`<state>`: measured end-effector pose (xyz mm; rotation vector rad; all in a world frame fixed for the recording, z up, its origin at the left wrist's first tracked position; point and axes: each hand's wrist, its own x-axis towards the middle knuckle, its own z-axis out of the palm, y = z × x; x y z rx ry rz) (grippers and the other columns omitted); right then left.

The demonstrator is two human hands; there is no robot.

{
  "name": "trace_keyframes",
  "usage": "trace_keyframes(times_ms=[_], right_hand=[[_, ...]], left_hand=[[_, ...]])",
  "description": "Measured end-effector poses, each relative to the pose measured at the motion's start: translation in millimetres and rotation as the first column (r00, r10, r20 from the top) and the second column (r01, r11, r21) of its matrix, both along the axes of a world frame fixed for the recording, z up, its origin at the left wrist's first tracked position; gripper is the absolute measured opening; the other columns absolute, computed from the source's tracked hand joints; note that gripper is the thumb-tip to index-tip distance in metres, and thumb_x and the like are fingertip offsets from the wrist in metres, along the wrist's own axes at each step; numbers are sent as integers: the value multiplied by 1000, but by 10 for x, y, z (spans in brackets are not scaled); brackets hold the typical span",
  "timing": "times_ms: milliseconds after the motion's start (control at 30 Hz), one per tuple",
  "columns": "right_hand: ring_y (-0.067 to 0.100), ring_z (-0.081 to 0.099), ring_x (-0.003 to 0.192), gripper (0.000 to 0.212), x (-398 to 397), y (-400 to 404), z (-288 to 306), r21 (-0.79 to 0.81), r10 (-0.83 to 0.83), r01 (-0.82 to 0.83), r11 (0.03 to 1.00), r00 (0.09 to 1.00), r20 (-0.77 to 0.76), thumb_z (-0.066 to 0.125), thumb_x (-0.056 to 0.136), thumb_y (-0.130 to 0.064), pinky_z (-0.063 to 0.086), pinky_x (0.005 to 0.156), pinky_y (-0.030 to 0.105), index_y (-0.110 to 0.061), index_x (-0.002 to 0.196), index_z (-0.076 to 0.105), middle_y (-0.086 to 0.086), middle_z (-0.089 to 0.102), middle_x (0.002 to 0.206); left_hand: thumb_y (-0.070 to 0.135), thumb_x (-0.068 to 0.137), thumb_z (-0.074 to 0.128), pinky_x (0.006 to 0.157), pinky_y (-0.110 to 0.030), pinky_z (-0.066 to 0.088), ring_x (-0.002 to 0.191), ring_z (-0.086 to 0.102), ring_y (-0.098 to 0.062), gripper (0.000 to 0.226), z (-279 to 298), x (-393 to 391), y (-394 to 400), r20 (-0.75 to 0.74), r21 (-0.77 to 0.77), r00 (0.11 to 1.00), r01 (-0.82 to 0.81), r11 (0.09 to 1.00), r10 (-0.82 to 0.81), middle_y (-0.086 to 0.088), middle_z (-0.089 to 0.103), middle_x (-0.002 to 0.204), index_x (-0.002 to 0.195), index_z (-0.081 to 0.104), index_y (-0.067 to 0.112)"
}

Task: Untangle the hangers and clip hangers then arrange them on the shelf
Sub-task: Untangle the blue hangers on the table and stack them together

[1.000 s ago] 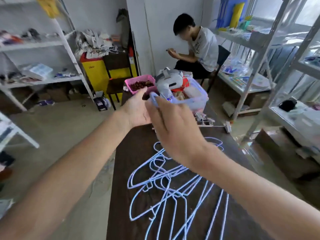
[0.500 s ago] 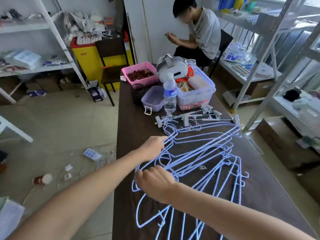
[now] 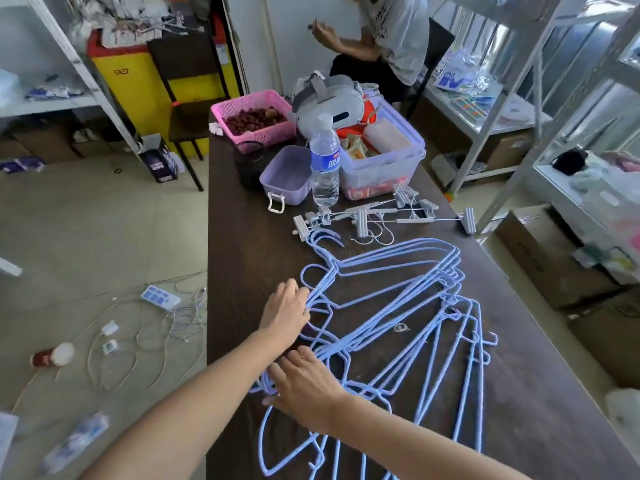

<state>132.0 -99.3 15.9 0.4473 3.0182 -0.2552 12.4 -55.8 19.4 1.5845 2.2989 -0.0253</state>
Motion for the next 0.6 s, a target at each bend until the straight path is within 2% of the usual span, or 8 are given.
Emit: trace_keyframes(times_ms=[67,100,133,200,267,333,500,600], right_hand=[[10,65,77,33,61,172,82,13,-16,16,1000,999,-36,57,76,-56,47,82,22,-26,86,66,-11,68,78],[8,65,74,28,114,302,49,35,-102,105,994,990,-100,62,73,-54,44,82,25,-28,79,66,-12,66,74],[10,65,78,24,195,443,35,46,-215,221,974,972,-98,63,75,-51,38,84,26,-27,80,65,-11,67,77],[18,57,103,27,362,786,-5,-2,-431,431,902,901,-56,50,90,-43,30,95,32,-21,100,61,-2,63,104],[24,43,119,31,559,1136,-68,-95,-672,666,740,740,-41,37,96,-37,25,103,37,-17,115,53,3,52,123],[26,34,129,35,719,1353,-115,-127,-812,805,580,583,-8,39,96,-37,22,107,40,-16,122,49,7,44,135],[31,6,145,63,820,1510,-123,-171,-903,893,417,429,36,53,89,-38,10,116,46,-15,142,25,15,12,155],[31,-3,146,79,818,1574,-99,-280,-945,917,285,318,80,55,88,-36,6,117,47,-14,148,9,16,1,157]], left_hand=[[21,95,40,93,-40,42,115,48,-29,29,-124,-30,11,17,-9,998,-55,998,55,-13,48,123,121,48,9],[21,96,39,91,-41,43,113,50,-30,28,-140,-17,4,47,-20,996,-70,997,71,-13,49,121,120,48,9],[21,96,38,88,-41,44,111,52,-31,27,-182,-23,14,73,-11,994,-83,996,84,-14,51,119,117,49,9],[21,97,36,81,-37,45,104,56,-29,23,-204,-8,20,84,-8,993,-83,997,83,-13,54,115,111,49,8],[27,97,38,78,-34,44,103,56,-26,25,-247,10,2,85,-8,991,-99,995,100,-10,54,112,110,48,8],[32,97,40,77,-34,44,103,56,-26,29,-294,37,-20,85,-12,991,-105,994,106,-10,53,112,109,48,7],[27,99,34,60,-24,36,86,60,-20,23,-347,62,0,31,53,996,-87,995,86,-6,51,104,108,48,10],[27,99,34,47,-18,26,67,48,-11,20,-355,76,12,9,93,994,-108,990,108,-3,49,95,105,47,13]])
